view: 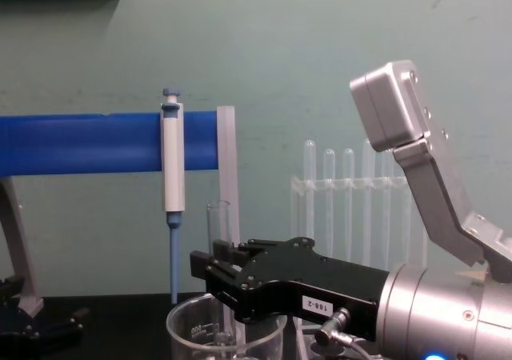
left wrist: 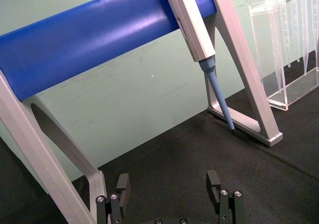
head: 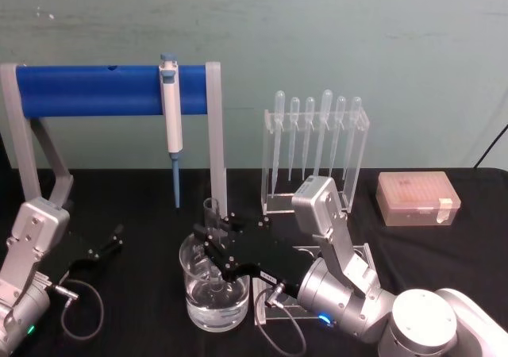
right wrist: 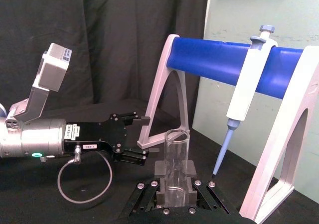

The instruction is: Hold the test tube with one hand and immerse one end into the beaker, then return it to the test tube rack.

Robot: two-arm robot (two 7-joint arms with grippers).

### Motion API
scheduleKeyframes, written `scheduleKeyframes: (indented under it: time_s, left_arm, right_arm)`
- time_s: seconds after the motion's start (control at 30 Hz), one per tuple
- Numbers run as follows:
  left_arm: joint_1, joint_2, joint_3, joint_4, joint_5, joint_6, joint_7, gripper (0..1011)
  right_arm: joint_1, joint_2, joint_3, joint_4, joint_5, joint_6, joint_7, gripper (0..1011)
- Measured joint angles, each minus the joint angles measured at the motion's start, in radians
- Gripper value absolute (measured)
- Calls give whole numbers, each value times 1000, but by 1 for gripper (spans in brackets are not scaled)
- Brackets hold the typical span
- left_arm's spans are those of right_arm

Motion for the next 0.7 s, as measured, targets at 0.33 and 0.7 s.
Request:
scheduleKeyframes:
  time_s: [0.33, 0.7]
  left_arm:
    - [0, 0, 0, 0, 0, 0, 0, 1000]
    - [0, 0, 0, 0, 0, 0, 0, 1000]
  right_arm:
    - [0, 0, 0, 0, 0, 0, 0, 227]
    - [0, 0, 0, 0, 0, 0, 0, 227]
